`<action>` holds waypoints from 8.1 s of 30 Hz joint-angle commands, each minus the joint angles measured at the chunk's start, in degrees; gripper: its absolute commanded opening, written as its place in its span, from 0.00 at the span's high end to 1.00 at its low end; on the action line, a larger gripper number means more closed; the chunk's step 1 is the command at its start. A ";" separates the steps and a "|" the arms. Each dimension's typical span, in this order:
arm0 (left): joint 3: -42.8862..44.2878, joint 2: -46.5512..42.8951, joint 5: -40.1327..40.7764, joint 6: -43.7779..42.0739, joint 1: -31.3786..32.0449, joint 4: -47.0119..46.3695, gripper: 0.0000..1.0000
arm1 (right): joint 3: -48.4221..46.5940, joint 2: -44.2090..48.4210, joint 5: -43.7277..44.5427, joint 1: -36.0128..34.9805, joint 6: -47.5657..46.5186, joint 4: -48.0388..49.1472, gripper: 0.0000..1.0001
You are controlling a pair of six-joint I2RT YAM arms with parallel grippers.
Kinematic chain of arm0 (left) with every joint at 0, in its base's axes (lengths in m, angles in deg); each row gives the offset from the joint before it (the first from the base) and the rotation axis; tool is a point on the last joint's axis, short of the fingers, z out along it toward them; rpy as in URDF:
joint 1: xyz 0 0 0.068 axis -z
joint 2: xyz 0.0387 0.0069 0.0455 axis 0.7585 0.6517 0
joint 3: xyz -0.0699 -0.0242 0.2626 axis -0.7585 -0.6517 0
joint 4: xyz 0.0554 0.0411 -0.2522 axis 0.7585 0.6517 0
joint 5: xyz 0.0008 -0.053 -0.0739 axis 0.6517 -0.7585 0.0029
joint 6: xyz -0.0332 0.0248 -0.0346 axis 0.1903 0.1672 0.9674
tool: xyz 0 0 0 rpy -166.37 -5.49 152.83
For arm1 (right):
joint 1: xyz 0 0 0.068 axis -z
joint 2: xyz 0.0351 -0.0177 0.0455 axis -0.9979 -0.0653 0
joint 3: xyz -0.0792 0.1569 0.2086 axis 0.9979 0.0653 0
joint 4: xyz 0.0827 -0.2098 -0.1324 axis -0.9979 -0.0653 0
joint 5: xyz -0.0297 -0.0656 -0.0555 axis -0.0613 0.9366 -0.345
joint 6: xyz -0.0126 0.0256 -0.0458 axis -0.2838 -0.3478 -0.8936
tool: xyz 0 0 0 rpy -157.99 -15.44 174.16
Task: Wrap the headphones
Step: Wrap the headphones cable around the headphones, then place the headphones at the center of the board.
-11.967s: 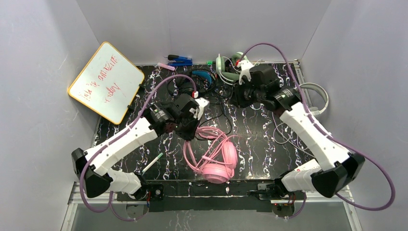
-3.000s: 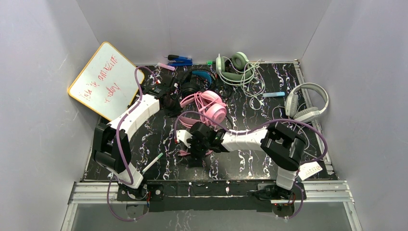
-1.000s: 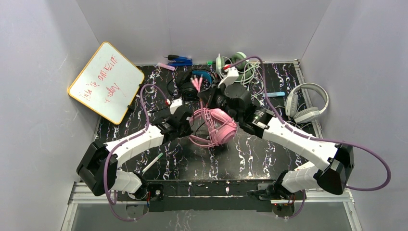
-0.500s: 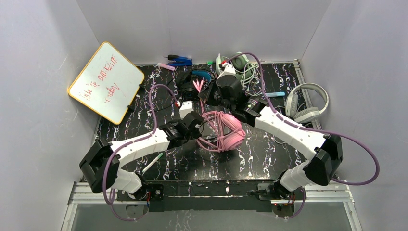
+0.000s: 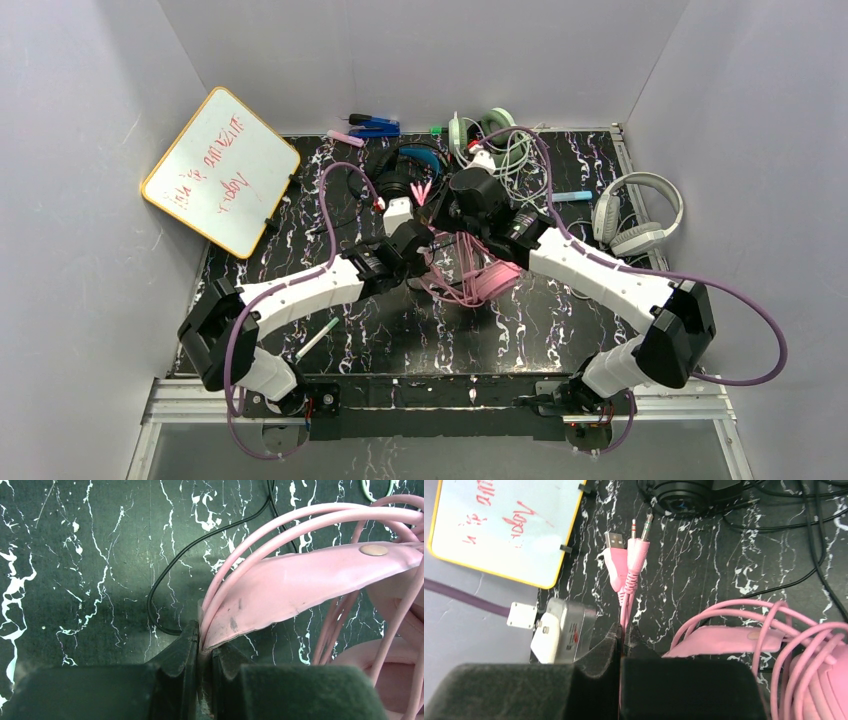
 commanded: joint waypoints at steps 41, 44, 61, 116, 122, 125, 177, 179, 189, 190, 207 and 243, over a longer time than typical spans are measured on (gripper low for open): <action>13.19 -15.40 -19.82 -9.25 4.56 29.94 1.00 | 8.84 8.18 -30.74 24.82 -20.83 -2.44 0.57; 16.47 -13.87 -20.74 -9.35 4.57 35.34 1.00 | 11.23 11.89 -32.64 25.11 -24.71 -0.58 0.49; 19.74 -18.13 -30.34 -18.48 4.58 42.28 1.00 | 26.89 32.48 -34.75 25.05 -41.74 7.80 0.14; 24.85 -22.53 -30.62 -14.97 4.51 41.53 1.00 | 48.44 38.58 -62.25 9.92 -52.17 32.91 0.44; 22.29 -22.79 -29.94 -12.96 4.47 39.52 1.00 | 52.39 38.31 -56.01 9.49 -44.41 41.55 0.70; 21.28 -23.18 -26.59 -11.18 4.46 39.67 1.00 | 53.86 37.01 -54.47 9.50 -37.64 46.78 0.91; -19.70 -34.89 -30.95 3.52 -48.29 14.63 1.00 | 19.69 -29.35 -39.84 -4.45 23.93 43.76 0.99; -19.12 -34.27 -29.49 1.60 -51.34 15.60 1.00 | 17.17 -31.90 -39.22 -4.83 24.20 43.09 0.99; -20.66 -25.86 -32.49 -3.93 -67.89 10.72 1.00 | 4.11 -42.95 -38.67 -5.95 25.26 39.96 0.99; -21.38 -25.67 -32.79 -3.27 -68.24 9.39 1.00 | 3.19 -44.01 -38.91 -6.15 25.81 39.98 0.99; -22.80 -20.24 -24.20 -7.46 -73.89 3.26 1.00 | -3.36 -51.70 -47.08 -6.86 26.50 46.84 0.92; -20.41 -23.99 -20.60 -8.59 -73.85 8.89 0.02 | 13.44 -16.37 -41.30 -3.80 3.64 26.95 0.31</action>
